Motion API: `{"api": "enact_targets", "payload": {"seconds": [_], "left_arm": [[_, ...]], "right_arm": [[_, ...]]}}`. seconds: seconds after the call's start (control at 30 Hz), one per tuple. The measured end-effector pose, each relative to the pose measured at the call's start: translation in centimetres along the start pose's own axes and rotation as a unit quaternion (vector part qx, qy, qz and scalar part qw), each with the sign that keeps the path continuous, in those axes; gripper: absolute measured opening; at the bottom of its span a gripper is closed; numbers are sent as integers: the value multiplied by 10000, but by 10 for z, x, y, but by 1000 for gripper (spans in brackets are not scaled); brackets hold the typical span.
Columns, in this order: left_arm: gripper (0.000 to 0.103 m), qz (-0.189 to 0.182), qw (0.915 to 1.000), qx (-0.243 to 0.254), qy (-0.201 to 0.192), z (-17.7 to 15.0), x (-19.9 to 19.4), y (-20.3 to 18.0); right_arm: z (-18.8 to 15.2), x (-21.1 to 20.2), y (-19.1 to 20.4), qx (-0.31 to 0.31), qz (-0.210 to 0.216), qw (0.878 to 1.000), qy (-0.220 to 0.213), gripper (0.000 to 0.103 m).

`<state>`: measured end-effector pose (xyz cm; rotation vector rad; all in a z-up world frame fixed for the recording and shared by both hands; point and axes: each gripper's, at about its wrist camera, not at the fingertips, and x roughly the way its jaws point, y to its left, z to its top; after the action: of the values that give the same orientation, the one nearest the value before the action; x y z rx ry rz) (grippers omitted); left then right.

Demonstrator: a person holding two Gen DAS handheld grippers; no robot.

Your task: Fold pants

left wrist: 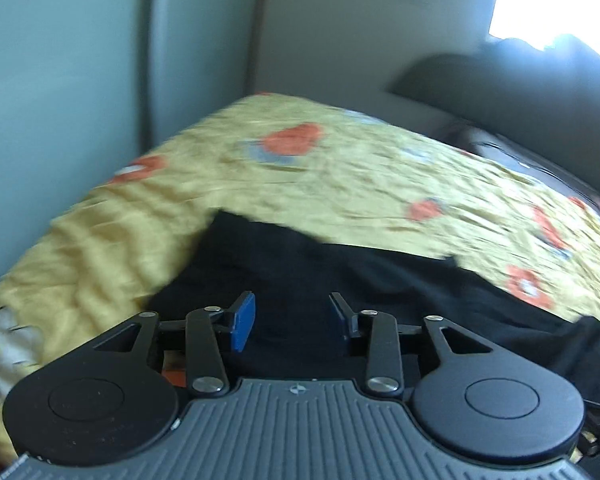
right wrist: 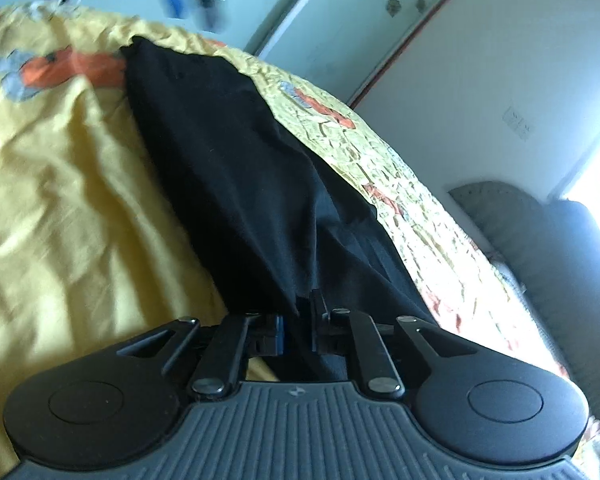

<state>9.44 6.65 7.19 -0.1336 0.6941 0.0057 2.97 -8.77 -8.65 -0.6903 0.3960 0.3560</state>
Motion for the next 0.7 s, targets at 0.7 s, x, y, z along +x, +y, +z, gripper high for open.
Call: {"api": "enact_targets", "payload": {"seconds": [0.7], "left_arm": [[48, -1350, 9641, 2191, 660, -70, 46, -160]], "right_arm": [[-97, -51, -123, 3680, 600, 9279, -58, 40]]}}
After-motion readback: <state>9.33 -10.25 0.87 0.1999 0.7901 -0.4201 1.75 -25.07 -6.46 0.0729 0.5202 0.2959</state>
